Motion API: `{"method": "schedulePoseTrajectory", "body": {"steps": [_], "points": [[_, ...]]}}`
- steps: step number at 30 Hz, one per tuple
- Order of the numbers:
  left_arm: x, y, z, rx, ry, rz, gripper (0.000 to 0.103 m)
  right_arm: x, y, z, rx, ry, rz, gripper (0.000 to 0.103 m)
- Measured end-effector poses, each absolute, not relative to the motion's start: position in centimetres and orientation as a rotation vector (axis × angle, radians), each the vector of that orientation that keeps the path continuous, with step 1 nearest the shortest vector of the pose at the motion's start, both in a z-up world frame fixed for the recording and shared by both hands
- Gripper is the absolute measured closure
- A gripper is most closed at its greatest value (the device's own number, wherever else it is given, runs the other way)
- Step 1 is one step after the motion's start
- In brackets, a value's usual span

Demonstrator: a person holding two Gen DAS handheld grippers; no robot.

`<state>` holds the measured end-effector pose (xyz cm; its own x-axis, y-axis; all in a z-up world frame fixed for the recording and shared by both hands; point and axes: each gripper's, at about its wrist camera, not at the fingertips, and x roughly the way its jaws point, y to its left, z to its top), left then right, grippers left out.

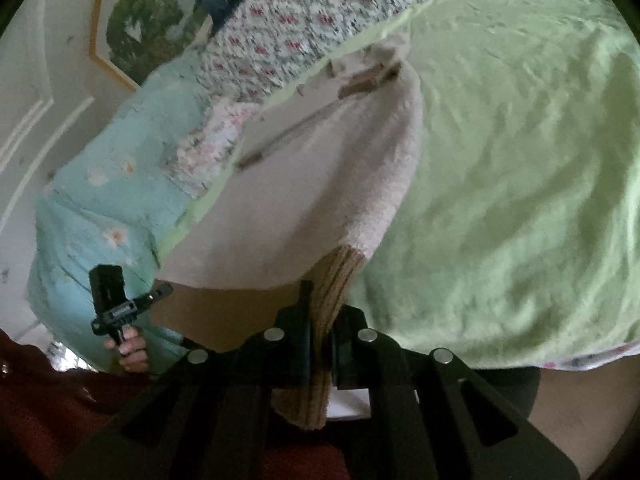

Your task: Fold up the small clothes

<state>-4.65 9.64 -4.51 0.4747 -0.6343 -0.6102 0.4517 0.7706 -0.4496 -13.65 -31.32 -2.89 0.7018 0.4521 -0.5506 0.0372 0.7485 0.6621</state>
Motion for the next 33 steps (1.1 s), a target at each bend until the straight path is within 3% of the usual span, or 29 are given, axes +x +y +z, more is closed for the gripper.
{"method": "schedulePoseTrajectory", "body": {"steps": [10, 19, 26, 33], "points": [[-0.9, 9.3, 2.6, -0.290, 0.665, -0.658, 0.097, -11.0, -33.2, 3.2, 0.722, 0.569, 0.284, 0.095], [9.8, 7.7, 8.0, -0.310, 0.571, -0.521, 0.097, 0.0, -35.8, 8.2, 0.656, 0.459, 0.234, 0.095], [20.4, 6.0, 7.5, -0.314, 0.630, -0.411, 0.097, 11.1, -38.4, 7.5, 0.691, 0.493, 0.141, 0.095], [30.1, 5.0, 3.2, -0.340, 0.735, -0.363, 0.097, 19.2, -41.0, 4.0, 0.713, 0.579, 0.083, 0.095]]}}
